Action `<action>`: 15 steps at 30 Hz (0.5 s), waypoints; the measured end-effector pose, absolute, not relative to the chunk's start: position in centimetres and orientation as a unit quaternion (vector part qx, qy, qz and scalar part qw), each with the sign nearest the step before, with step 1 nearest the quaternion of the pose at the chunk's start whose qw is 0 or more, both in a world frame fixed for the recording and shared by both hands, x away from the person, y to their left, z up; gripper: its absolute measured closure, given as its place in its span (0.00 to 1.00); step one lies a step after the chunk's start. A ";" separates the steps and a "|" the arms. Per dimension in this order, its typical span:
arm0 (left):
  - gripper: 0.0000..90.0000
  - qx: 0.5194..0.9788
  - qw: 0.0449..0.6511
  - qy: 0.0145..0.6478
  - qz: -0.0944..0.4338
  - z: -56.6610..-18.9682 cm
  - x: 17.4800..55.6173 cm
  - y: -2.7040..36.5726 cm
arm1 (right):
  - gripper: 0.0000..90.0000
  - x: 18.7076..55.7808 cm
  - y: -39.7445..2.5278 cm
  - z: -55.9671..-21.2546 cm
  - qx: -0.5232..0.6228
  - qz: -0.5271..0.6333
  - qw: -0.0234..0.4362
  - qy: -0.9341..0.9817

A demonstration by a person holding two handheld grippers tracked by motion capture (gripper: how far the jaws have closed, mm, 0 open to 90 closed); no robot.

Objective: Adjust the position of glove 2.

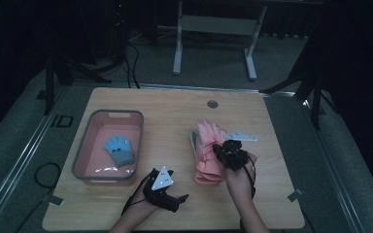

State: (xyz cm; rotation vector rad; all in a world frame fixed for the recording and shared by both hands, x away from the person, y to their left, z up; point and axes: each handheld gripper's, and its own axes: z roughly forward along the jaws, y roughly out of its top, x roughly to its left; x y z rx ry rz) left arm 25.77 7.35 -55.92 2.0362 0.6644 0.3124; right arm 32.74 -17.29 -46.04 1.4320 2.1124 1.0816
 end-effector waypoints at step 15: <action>0.02 0.832 0.465 0.275 0.126 -56.0 25.8 7.4 | 0.98 34.7 -16.2 -50.3 0.498 0.350 0.157 0.778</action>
